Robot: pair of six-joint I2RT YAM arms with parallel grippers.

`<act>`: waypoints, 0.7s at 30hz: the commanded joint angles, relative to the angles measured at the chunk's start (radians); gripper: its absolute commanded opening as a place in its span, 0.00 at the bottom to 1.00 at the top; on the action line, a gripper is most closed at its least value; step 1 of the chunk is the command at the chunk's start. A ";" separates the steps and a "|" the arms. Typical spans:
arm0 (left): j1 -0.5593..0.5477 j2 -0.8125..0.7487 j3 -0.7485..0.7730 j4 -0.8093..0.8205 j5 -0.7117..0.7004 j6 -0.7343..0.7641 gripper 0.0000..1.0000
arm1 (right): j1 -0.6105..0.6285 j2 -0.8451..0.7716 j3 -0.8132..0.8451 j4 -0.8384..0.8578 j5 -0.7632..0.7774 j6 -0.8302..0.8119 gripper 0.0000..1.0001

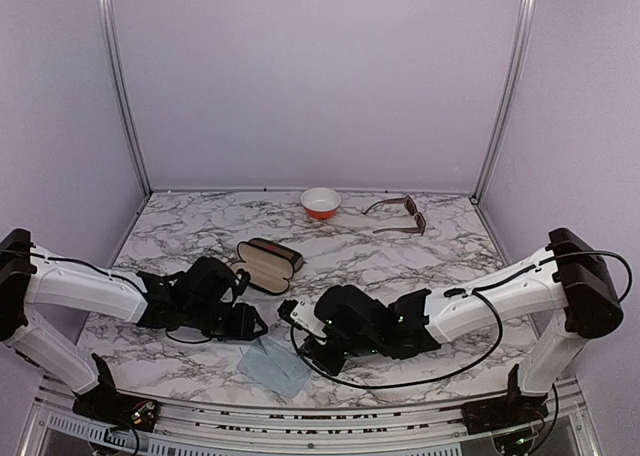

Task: Organize the sunglasses
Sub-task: Smooth out the glasses cleaning cloth at the corner of the board.

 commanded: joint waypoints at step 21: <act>-0.032 0.070 0.033 0.042 -0.022 -0.060 0.03 | 0.035 0.004 0.000 0.026 0.037 -0.010 0.24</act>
